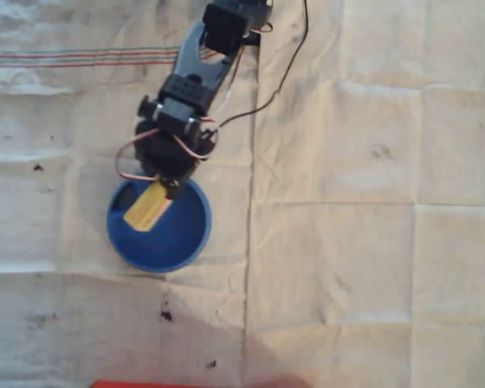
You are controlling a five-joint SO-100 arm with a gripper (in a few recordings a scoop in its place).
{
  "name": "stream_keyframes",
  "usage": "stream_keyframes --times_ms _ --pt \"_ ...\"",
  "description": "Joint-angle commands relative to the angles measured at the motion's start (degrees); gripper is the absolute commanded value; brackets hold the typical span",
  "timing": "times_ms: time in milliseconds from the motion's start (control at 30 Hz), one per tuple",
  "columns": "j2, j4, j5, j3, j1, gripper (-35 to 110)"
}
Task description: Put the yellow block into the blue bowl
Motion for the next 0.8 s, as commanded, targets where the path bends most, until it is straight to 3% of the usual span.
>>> stream_keyframes --times_ms 0,600,767 --pt "0.1 -0.4 0.8 -4.7 0.5 0" --pt "-7.1 -9.5 0.0 -4.0 0.4 1" --pt "-7.1 -9.5 0.0 -4.7 0.4 10"
